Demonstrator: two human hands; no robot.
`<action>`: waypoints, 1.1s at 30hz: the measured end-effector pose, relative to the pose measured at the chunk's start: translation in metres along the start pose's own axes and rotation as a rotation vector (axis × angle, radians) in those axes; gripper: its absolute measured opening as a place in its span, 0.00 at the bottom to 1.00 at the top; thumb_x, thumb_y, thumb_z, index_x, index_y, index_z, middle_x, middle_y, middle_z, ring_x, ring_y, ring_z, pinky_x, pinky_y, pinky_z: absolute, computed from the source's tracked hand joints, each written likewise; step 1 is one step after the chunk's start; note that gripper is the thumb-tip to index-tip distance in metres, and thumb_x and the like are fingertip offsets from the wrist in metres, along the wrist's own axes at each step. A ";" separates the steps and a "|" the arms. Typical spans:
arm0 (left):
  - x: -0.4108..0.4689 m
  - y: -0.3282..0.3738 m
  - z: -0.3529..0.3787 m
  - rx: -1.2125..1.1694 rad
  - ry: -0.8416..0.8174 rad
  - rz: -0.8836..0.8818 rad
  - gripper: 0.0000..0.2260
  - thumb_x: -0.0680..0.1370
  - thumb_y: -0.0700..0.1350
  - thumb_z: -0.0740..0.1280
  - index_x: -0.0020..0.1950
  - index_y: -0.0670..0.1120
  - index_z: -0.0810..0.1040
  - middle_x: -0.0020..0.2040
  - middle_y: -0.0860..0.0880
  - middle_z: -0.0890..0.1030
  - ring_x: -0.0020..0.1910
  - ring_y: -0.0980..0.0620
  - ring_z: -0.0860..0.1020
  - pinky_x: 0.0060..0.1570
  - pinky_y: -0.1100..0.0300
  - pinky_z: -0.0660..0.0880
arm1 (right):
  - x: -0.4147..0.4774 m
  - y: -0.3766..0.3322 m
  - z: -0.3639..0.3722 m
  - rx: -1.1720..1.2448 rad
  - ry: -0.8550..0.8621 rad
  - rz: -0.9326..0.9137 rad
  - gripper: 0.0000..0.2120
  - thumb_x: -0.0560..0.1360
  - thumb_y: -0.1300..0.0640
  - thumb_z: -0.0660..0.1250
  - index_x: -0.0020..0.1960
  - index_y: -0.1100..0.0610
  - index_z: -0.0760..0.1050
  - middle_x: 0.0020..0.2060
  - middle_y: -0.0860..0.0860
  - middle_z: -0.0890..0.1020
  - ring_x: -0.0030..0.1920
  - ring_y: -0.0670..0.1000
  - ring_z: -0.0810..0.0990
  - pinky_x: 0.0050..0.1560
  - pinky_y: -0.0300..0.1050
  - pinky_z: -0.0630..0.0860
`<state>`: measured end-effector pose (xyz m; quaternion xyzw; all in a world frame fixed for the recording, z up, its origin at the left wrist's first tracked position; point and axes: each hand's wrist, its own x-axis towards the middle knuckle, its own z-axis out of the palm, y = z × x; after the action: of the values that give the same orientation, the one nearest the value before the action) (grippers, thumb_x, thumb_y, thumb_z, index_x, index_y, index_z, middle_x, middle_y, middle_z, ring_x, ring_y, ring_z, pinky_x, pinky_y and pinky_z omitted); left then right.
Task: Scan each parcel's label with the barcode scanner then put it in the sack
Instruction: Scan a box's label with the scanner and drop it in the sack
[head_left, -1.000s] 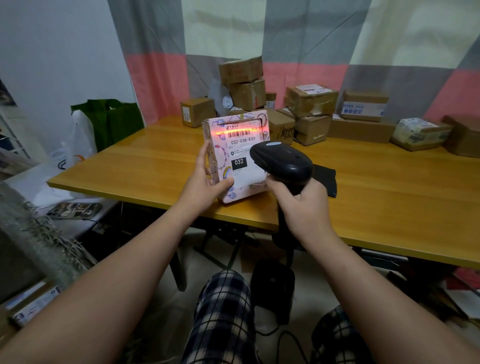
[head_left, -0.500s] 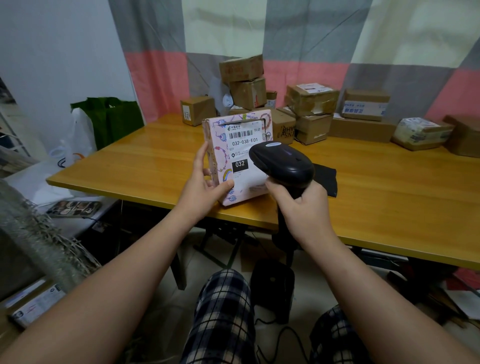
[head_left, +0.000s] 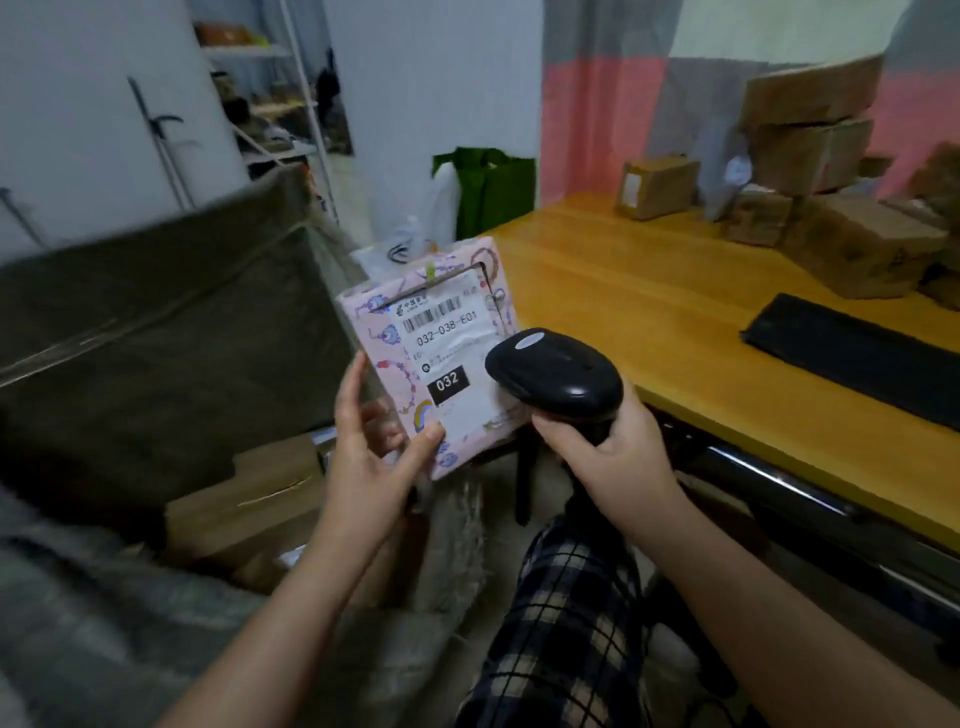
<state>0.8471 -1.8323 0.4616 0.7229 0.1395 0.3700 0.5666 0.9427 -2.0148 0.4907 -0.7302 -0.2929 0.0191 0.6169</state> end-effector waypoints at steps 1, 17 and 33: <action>-0.003 -0.001 -0.019 0.051 0.058 -0.008 0.39 0.73 0.32 0.71 0.73 0.58 0.54 0.52 0.52 0.74 0.42 0.65 0.79 0.43 0.70 0.75 | 0.002 0.003 0.014 -0.020 -0.049 0.011 0.19 0.71 0.54 0.74 0.55 0.38 0.69 0.50 0.36 0.79 0.51 0.33 0.77 0.49 0.27 0.73; -0.012 -0.064 -0.150 1.322 -0.335 -0.349 0.30 0.75 0.54 0.68 0.75 0.60 0.62 0.61 0.41 0.74 0.56 0.38 0.77 0.54 0.52 0.74 | -0.004 0.060 0.116 -0.524 -0.310 0.261 0.27 0.72 0.51 0.72 0.65 0.54 0.62 0.50 0.55 0.81 0.52 0.61 0.80 0.47 0.51 0.76; 0.038 -0.070 -0.070 1.313 -0.363 -0.172 0.18 0.81 0.56 0.58 0.67 0.52 0.74 0.65 0.43 0.72 0.61 0.41 0.71 0.60 0.50 0.69 | 0.008 0.049 0.069 -0.303 -0.106 0.224 0.18 0.72 0.59 0.72 0.55 0.51 0.67 0.45 0.46 0.75 0.47 0.48 0.74 0.47 0.41 0.68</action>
<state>0.8399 -1.7364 0.4176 0.9534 0.2949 0.0354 0.0528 0.9422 -1.9529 0.4322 -0.8408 -0.2416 0.0819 0.4775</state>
